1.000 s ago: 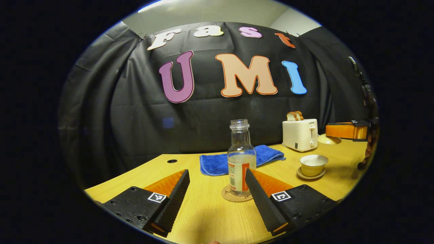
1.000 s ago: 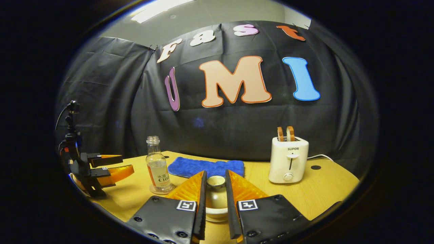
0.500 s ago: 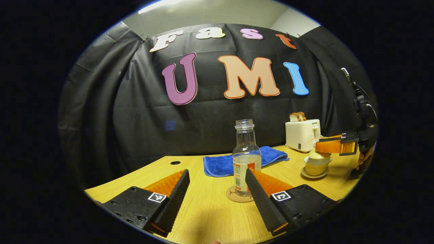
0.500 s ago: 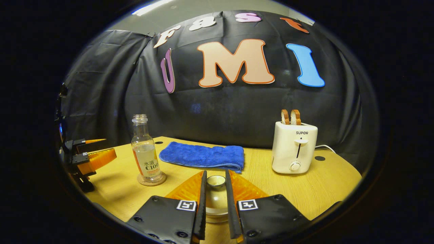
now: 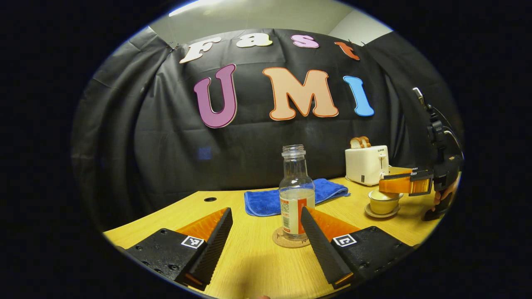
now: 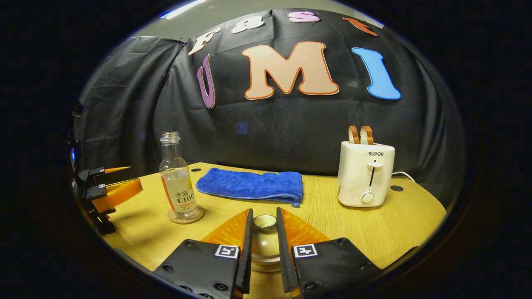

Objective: Open the teacup lid with one hand, grasp the water bottle and pour water into the teacup with the other hand; after pouring, place the water bottle on the coaster and then close the teacup lid.

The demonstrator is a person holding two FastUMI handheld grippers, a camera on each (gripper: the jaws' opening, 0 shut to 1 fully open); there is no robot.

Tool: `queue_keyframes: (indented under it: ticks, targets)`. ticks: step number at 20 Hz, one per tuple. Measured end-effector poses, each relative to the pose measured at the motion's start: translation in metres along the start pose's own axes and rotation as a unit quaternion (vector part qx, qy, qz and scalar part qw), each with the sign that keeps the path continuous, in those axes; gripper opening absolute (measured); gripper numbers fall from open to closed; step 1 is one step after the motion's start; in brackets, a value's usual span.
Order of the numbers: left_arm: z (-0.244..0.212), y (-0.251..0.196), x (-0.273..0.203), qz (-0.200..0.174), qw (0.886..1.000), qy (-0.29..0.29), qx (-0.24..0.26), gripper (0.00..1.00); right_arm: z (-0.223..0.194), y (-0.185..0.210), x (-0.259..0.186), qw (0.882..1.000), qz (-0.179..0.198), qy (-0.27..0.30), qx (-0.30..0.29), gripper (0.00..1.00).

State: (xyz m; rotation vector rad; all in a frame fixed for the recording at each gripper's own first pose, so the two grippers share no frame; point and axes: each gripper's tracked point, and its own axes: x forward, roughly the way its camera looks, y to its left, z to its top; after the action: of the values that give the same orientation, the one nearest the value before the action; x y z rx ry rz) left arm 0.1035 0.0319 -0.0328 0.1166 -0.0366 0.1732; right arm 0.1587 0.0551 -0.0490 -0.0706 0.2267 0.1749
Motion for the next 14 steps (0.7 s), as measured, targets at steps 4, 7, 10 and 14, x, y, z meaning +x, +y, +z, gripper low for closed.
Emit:
queue_keyframes:
  ticks: [4, 7, 10, 14]
  targets:
    - [0.000, 0.000, 0.000, -0.001, 1.000, 0.000, -0.001, 0.96, -0.001, 0.000, -0.002, 1.000, 0.006, 0.006, 0.009, 0.36]
    - [0.000, 0.001, 0.000, -0.001, 1.000, 0.000, -0.002, 0.96, 0.001, 0.003, -0.006, 1.000, 0.017, 0.008, 0.016, 0.38]
    - [-0.001, 0.000, 0.000, -0.001, 1.000, 0.002, -0.002, 0.96, 0.007, 0.004, -0.018, 1.000, 0.018, 0.011, 0.018, 0.74]
    - [-0.002, -0.001, -0.001, -0.004, 1.000, 0.005, -0.007, 0.96, 0.037, -0.002, -0.043, 0.999, 0.000, -0.037, 0.004, 0.87]
